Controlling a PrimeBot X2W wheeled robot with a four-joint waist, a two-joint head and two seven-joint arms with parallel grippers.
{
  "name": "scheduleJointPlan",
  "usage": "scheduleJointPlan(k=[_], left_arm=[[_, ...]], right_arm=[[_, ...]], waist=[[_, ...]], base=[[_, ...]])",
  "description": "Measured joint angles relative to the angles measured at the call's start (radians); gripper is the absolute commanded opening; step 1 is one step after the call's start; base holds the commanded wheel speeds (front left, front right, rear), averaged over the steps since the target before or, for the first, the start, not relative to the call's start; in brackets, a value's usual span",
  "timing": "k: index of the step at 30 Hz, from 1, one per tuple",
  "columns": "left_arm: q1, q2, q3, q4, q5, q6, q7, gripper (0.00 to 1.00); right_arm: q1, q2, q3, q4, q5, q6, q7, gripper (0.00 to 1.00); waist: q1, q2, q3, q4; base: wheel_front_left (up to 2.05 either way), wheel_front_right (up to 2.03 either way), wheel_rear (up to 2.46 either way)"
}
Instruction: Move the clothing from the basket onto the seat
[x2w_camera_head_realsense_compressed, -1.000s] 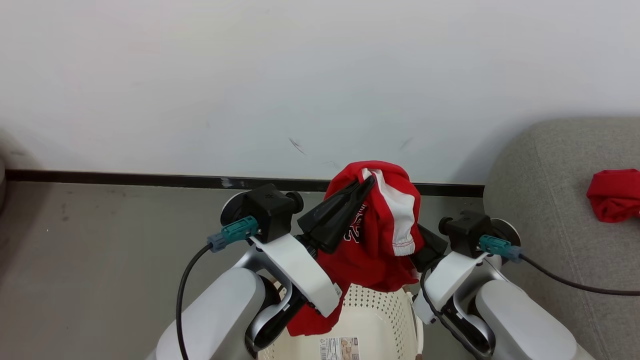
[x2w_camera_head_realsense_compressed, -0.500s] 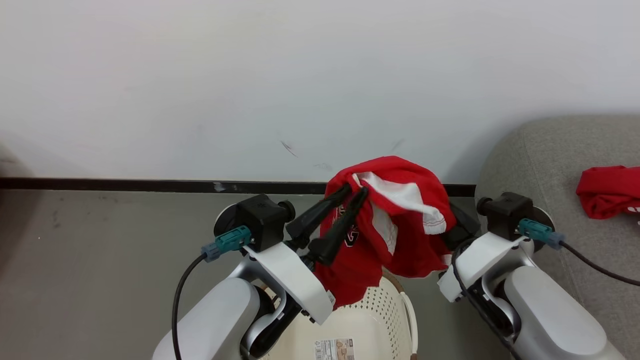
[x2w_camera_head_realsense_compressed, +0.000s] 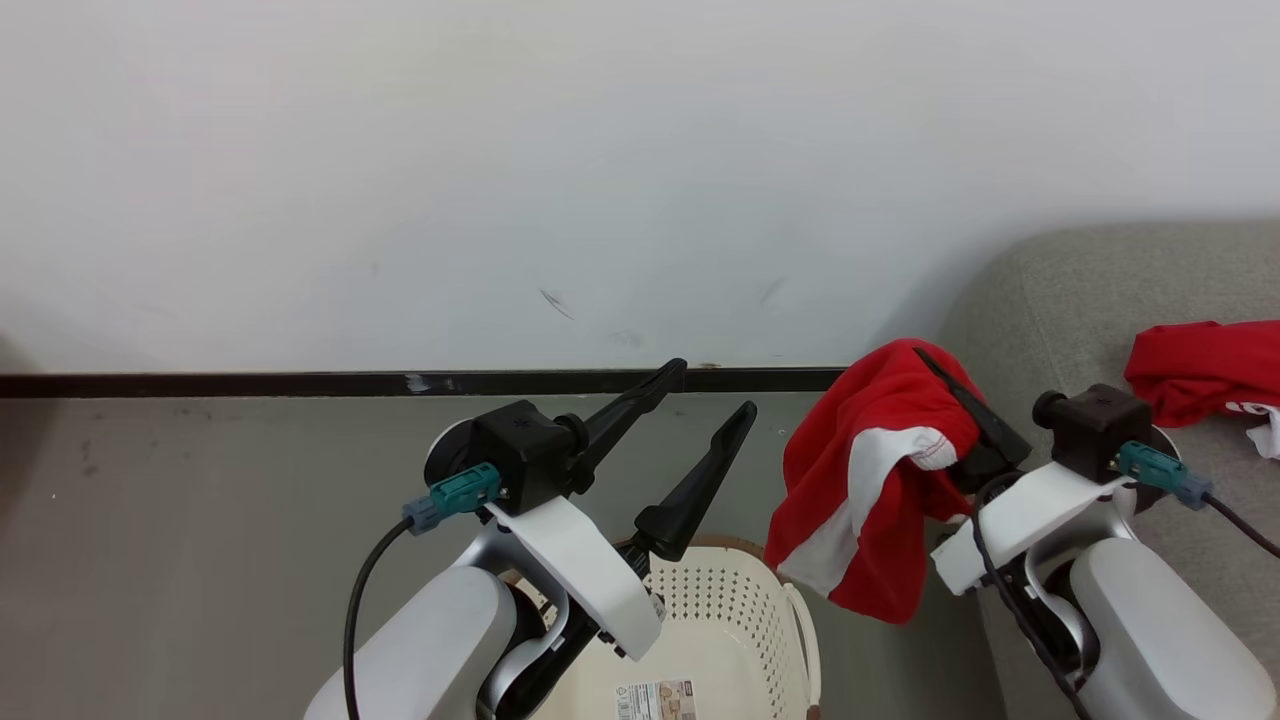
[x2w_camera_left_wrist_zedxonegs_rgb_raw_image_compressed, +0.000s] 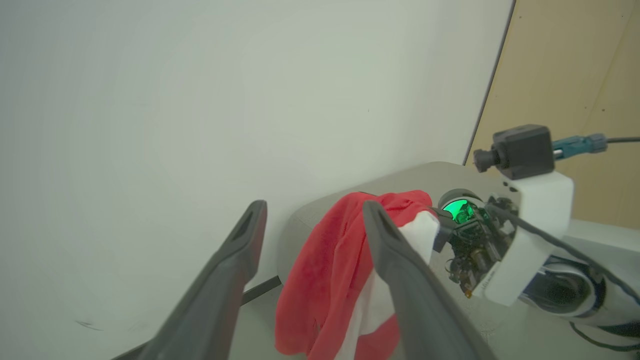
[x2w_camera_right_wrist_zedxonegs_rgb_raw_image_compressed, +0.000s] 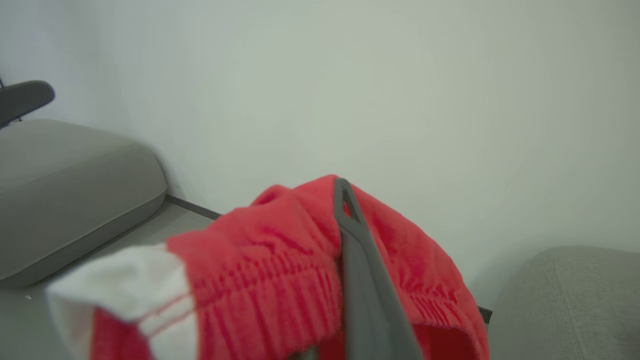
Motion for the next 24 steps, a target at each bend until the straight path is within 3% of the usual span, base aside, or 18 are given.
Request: scheduleJointPlan(k=[24], left_arm=[[0.014,0.022,-0.024,0.016,0.001,-0.007,-0.004,1.0]], right_arm=[[0.126,-0.016,-0.221,-0.14,-0.038,0.0,0.0,0.0]], waist=[[0.0,0.0,0.013,-0.117]], base=[[0.0,0.0,0.0]])
